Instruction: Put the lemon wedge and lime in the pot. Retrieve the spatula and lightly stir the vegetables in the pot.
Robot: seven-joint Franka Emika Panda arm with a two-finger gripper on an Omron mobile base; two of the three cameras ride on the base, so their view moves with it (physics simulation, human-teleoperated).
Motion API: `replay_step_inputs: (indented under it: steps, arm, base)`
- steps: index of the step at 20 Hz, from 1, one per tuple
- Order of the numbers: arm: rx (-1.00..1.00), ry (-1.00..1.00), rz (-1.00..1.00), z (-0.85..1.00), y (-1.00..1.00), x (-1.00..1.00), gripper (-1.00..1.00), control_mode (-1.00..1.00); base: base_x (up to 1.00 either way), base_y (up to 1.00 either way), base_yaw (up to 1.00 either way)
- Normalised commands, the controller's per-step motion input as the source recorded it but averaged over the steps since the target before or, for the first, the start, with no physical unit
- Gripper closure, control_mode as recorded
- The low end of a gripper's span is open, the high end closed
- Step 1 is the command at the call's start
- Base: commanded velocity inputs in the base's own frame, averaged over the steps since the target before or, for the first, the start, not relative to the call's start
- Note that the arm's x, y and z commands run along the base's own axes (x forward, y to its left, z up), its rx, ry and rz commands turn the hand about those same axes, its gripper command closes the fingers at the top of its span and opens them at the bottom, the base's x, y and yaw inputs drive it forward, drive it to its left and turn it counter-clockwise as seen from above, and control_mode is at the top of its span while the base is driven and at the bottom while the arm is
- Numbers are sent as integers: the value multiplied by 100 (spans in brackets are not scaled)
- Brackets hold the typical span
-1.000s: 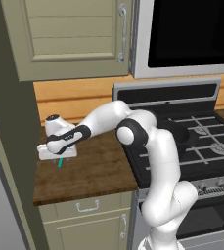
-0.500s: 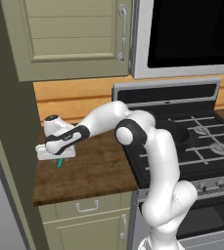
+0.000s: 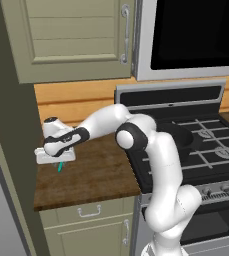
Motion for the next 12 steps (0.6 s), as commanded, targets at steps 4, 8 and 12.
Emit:
replay_step_inputs:
  steps: [4,8,12]
  arm:
    - [0,0,0,-47,-4,-1,100,-100]
    - [0,1,0,-53,-12,-7,100,-100]
    - [2,7,-1,-86,-38,-13,100,-100]
  base:
    - [0,0,0]
    - [0,0,0]
    - [0,0,0]
